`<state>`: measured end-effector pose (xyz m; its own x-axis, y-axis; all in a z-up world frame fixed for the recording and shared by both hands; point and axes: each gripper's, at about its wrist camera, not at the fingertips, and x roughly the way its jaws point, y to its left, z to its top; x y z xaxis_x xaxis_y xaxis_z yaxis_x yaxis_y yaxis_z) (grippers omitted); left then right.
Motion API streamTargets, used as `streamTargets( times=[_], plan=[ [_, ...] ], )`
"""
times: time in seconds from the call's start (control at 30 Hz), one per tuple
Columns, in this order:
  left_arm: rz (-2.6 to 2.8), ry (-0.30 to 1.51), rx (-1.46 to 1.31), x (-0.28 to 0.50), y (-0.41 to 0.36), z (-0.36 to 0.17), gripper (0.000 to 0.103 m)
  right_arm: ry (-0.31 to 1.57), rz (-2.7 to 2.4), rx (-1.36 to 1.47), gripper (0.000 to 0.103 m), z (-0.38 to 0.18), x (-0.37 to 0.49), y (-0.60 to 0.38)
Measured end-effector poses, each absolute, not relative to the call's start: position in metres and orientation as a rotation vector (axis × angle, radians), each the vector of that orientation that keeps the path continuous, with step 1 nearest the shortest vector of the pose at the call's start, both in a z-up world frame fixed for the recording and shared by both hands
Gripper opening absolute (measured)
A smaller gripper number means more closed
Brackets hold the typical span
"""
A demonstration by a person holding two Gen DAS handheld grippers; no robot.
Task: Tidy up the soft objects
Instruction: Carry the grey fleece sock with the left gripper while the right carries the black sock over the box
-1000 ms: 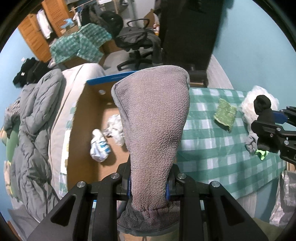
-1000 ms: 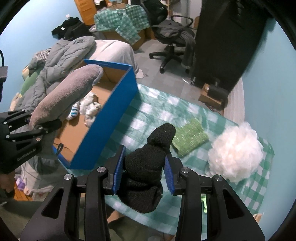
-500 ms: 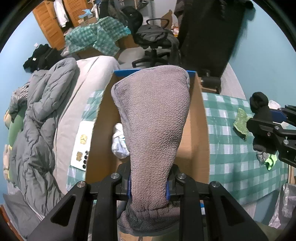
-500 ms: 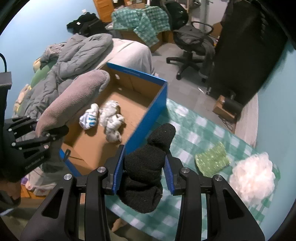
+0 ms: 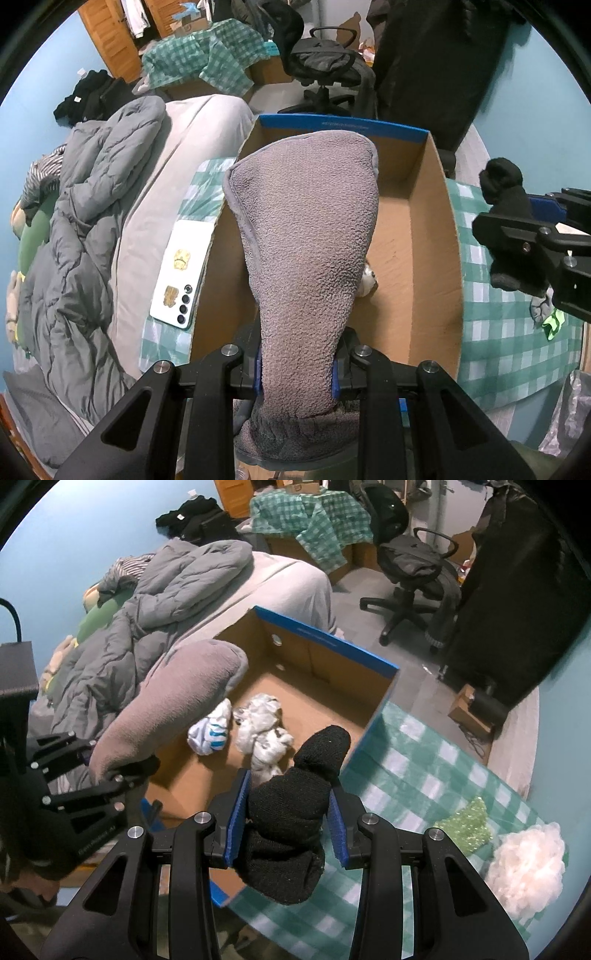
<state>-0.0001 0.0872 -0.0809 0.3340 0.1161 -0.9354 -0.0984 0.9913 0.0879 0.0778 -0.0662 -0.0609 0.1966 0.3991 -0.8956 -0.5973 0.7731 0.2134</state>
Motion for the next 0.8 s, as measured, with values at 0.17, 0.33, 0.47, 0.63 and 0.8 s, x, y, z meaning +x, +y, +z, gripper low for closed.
streamTargets(
  times=[0.17, 0.33, 0.47, 0.63, 0.8],
  plan=[
    [0.144, 1.238, 0.000, 0.000, 0.093, -0.089, 0.025, 1.197, 0.722, -0.189, 0.038, -0.066, 0.080, -0.050],
    [0.136, 1.242, -0.004, 0.002, 0.097, -0.095, 0.025, 1.210, 0.740, -0.200, 0.038, -0.073, 0.083, -0.034],
    [0.133, 1.249, -0.004, 0.006, 0.098, -0.100, 0.028, 1.227, 0.751, -0.199, 0.038, -0.080, 0.086, -0.023],
    [0.151, 1.264, -0.003, 0.010, 0.100, -0.103, 0.042, 1.241, 0.741, -0.191, 0.040, -0.083, 0.091, -0.022],
    [0.165, 1.265, 0.030, 0.009, 0.098, -0.103, 0.050, 1.224, 0.711, -0.179, 0.062, -0.078, 0.095, -0.029]
  ],
)
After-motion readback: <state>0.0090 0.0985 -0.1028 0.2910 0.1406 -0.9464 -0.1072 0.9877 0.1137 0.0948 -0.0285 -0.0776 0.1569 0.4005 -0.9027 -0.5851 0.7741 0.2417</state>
